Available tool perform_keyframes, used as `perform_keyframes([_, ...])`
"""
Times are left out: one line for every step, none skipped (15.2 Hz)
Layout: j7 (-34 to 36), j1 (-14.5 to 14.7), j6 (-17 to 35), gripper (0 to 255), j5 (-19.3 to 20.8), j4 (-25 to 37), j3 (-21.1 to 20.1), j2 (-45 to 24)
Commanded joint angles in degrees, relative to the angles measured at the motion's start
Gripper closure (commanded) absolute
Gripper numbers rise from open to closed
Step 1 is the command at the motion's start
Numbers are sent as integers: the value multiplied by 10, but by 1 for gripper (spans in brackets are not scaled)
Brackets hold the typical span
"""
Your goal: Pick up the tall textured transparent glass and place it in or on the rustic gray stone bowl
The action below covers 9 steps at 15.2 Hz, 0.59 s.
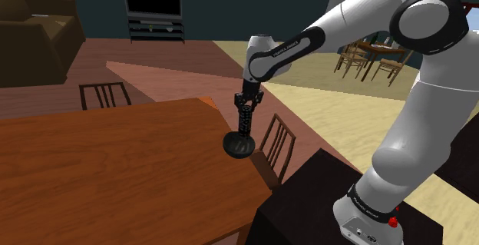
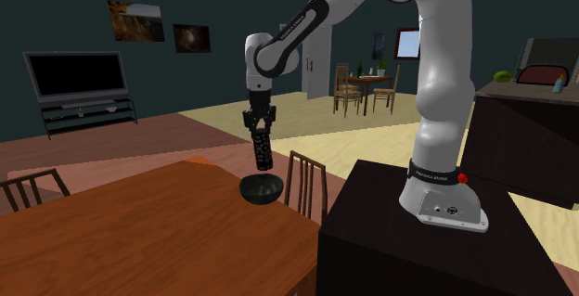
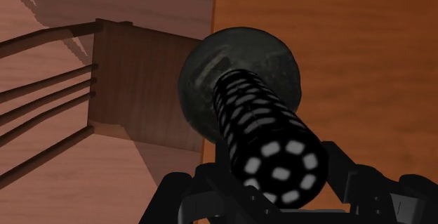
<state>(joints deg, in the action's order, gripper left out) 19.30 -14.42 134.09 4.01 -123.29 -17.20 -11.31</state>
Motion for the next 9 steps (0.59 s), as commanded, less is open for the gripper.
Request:
perform_keyframes([3,1,13,255,5,-3,2,-10])
perform_keyframes([4,1,20,255,7,-5,2,-15])
perform_keyframes([6,2,27,255,10,-7,3,-21])
perform_keyframes([8,3,34,255,13,-8,4,-26])
perform_keyframes([10,3,41,255,15,-9,5,-32])
perform_keyframes([12,4,47,255,18,-11,6,-38])
perform_keyframes([13,5,54,255,21,-12,7,-44])
perform_keyframes([15,6,60,255,24,-13,9,-50])
perform_keyframes([17,7,67,255,27,-14,10,-55])
